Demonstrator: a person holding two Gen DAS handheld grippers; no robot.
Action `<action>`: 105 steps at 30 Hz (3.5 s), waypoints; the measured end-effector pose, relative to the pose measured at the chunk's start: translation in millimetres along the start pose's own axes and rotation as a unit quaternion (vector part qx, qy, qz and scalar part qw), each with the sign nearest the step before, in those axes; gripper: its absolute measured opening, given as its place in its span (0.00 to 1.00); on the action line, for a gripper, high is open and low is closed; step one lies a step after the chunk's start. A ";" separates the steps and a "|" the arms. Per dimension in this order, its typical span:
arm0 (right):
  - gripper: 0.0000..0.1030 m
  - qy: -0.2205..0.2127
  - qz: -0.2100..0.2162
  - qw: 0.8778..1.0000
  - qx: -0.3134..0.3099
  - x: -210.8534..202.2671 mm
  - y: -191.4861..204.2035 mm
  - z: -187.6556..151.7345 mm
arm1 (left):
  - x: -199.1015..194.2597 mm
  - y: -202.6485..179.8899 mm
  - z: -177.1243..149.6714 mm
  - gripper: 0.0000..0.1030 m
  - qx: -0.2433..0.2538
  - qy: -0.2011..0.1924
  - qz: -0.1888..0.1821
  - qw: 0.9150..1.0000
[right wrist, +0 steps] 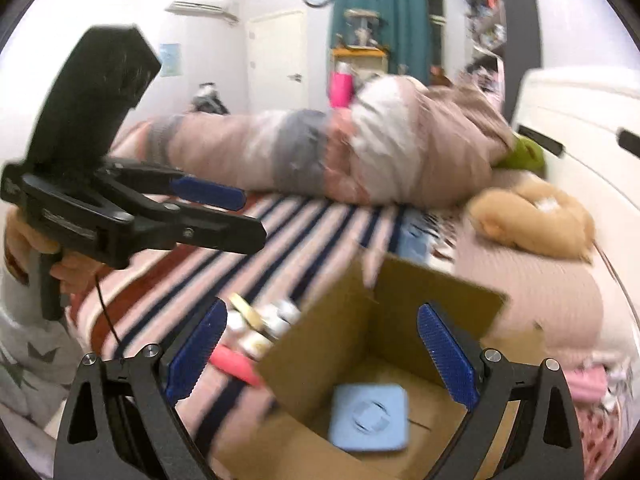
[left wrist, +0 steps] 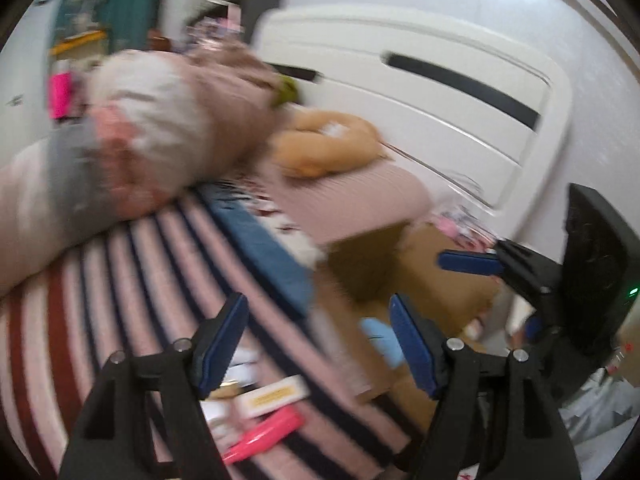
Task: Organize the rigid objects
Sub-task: 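Return the right tool to the items and grasp the pink dropper bottle, then carry the pink bottle into the cardboard box and release it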
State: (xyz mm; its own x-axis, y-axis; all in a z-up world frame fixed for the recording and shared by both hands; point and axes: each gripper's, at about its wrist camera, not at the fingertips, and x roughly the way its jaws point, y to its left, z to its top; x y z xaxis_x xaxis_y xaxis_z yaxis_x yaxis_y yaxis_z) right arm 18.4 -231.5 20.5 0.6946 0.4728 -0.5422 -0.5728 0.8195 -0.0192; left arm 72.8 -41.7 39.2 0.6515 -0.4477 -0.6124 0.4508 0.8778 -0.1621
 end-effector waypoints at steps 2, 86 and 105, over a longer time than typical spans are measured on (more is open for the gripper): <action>0.93 -0.001 0.036 0.999 -0.011 8.9 24.5 12.6 | -21.1 27.2 -15.3 0.70 -0.022 -0.018 0.058 0.998; 0.26 0.005 0.199 0.980 -0.029 49.5 72.4 -9.0 | -40.4 13.6 -67.5 0.36 -0.057 -0.073 -0.051 0.994; 0.26 0.070 -0.032 0.994 0.079 11.1 -105.7 -71.0 | 132.6 -159.1 26.8 0.33 0.124 0.054 -0.101 0.986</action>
State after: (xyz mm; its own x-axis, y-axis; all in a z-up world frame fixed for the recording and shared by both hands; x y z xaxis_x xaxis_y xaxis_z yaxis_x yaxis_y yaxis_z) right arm 55.8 -335.9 -43.1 0.6533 0.3780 -0.6559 -0.4461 0.8923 0.0699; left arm 103.8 -245.3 4.5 0.4698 -0.5770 -0.6681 0.7090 0.6975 -0.1038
